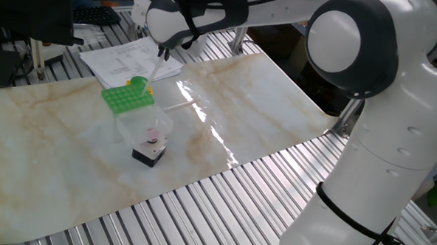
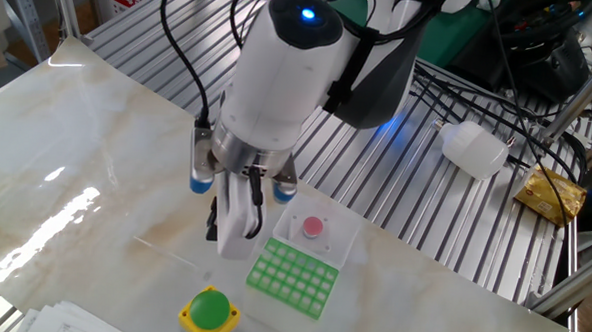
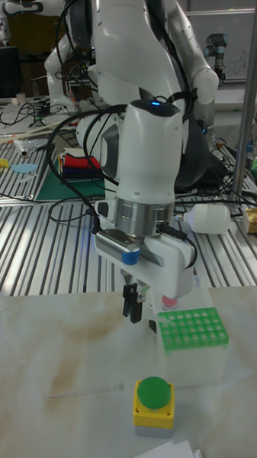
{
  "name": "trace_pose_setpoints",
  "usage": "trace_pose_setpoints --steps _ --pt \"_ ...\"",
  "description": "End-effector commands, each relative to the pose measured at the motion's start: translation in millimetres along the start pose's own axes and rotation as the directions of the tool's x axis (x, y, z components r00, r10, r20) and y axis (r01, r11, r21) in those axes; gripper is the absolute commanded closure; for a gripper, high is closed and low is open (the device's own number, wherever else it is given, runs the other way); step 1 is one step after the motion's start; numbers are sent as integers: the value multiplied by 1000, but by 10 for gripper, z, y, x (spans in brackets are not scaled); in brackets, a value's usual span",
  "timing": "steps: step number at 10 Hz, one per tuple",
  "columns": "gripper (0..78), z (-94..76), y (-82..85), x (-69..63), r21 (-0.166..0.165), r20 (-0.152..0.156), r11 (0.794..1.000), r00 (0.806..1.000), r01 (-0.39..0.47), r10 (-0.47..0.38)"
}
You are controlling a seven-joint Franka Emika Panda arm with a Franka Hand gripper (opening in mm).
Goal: Insert a large pipette tip into the holder for large pipette tips
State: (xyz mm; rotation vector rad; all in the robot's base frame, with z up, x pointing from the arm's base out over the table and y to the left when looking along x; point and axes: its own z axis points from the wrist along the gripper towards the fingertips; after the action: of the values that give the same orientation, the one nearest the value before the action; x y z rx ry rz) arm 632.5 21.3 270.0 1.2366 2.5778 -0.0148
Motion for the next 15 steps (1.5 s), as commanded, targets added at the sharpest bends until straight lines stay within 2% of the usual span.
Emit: trace_pose_setpoints --steps 1,6,7,8,9,10,11,14,15 --pt "764 -3 -1 16 -1 3 1000 1000 -6 6" --pt "764 -2 0 16 0 7 1000 1000 0 0" --pt "764 -2 0 16 8 -14 1000 1000 19 -19" --pt "764 -2 0 16 -2 -50 1000 999 17 -18" --pt "764 -2 0 16 7 -77 1000 997 29 -28" --pt "764 -2 0 16 13 -100 999 994 46 -44" --pt "764 -2 0 16 11 -109 999 993 53 -52" --pt "764 -2 0 16 4 -99 997 992 75 -74" --pt "764 -2 0 16 -1 -83 997 993 78 -78"
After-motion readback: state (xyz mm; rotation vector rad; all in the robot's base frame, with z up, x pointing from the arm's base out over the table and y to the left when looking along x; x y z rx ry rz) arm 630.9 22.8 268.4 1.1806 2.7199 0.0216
